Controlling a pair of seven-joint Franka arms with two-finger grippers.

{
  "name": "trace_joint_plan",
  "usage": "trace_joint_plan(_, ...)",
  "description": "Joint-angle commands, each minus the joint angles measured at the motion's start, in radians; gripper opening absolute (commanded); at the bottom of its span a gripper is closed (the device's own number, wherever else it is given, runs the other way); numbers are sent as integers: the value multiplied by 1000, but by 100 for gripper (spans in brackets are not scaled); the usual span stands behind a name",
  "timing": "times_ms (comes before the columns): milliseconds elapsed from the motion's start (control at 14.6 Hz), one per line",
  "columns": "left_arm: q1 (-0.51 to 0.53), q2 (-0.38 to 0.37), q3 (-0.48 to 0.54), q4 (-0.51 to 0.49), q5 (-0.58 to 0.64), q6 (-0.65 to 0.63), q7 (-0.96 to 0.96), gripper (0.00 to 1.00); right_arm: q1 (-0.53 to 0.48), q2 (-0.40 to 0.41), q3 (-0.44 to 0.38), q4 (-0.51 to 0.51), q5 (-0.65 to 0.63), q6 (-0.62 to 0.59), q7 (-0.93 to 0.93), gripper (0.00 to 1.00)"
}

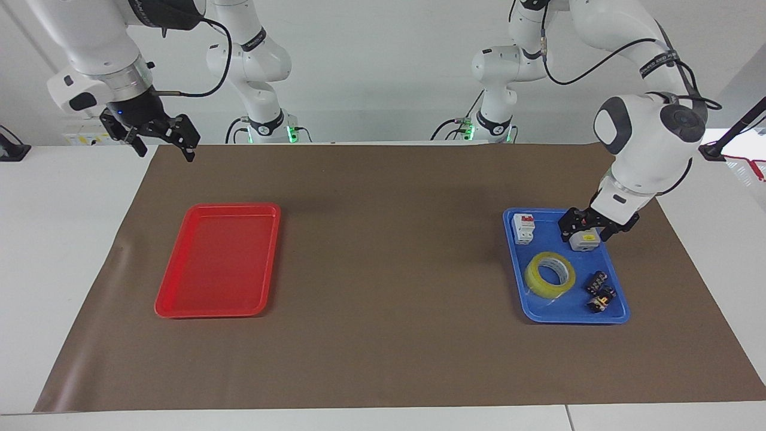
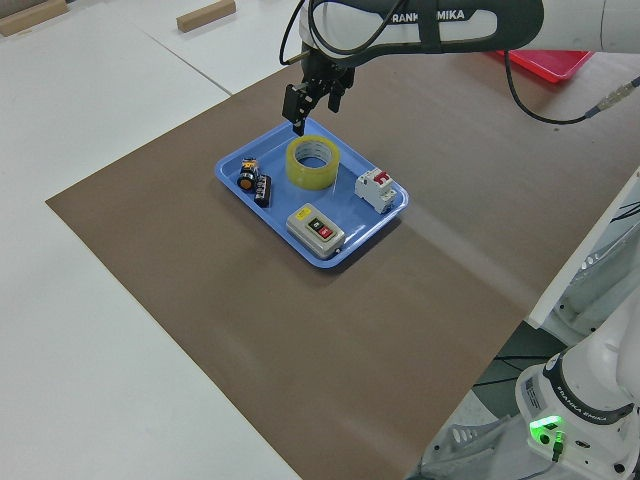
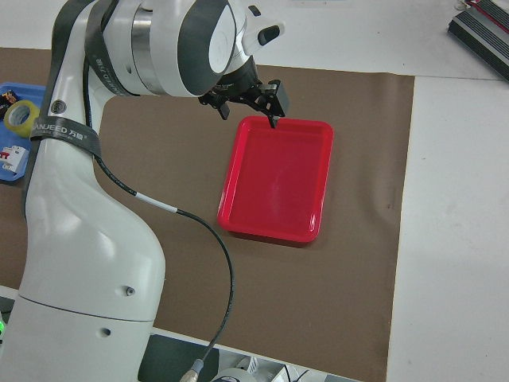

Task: Place and move tape with both arms
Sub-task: 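Reach the left gripper into the blue tray and grasp the yellow tape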

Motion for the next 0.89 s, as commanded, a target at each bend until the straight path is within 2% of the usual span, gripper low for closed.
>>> trace_joint_plan(0,18,13,3,-69,-18,123,15,100,-12,-10,3,-13,8,11,-24,100)
trace_joint_plan(206,18,24,5,-152,-18,258,15,100,-12,-8,1,-13,8,11,-24,100)
trace_joint_plan(481,11,73,5,-161,-17,320,15,97,-12,-8,1,-13,8,11,-24,100)
trace_joint_plan(756,16,125,5,-161,-17,390,15,72,-12,-8,1,-13,8,11,-24,100)
trace_joint_plan(825,13,130,5,-160,-17,393,10,69,-12,-8,1,-13,8,11,-24,100)
